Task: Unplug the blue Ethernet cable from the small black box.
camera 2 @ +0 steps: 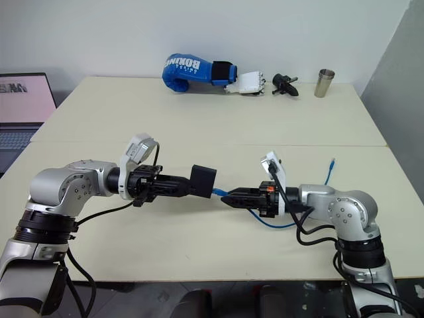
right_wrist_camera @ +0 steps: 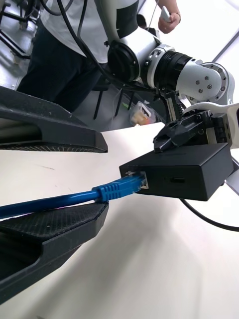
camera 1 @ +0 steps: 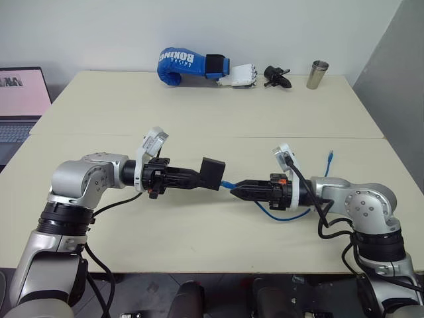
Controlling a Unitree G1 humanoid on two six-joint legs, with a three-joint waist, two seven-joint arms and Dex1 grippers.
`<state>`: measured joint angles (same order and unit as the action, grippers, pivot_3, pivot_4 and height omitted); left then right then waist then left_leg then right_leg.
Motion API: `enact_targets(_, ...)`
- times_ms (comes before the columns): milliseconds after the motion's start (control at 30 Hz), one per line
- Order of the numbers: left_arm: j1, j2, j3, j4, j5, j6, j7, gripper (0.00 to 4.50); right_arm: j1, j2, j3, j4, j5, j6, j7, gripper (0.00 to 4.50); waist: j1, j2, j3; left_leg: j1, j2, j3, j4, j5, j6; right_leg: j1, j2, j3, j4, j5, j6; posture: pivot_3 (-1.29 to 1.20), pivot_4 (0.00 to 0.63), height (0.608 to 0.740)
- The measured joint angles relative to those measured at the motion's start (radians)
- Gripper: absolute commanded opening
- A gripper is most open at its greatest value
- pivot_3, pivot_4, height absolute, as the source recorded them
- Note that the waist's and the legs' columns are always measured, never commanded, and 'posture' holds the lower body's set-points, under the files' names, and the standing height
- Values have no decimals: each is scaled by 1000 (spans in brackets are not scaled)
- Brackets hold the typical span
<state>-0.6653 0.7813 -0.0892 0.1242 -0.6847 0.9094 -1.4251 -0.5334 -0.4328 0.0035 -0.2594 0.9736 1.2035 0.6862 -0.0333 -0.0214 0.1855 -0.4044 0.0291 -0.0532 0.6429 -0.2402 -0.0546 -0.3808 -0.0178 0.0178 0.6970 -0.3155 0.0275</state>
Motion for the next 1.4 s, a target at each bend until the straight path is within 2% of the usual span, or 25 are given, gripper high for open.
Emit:
enact_targets(767, 0, -2, 0, -4, 2, 9, 2, 756, -95, 4, 95, 136, -129, -97, 114, 1590, 0, 0, 0, -1, 0, 0, 0, 0, 0, -1, 0, 0, 0, 0, 0, 0, 150, 740)
enact_targets(1400, 0, -2, 0, -13, 2, 18, 1, 756, -108, -6, 108, 147, -144, -87, 182, 1590, 0, 0, 0, -4, 0, 0, 1, 0, 0, -4, 0, 0, 0, 0, 0, 0, 150, 740)
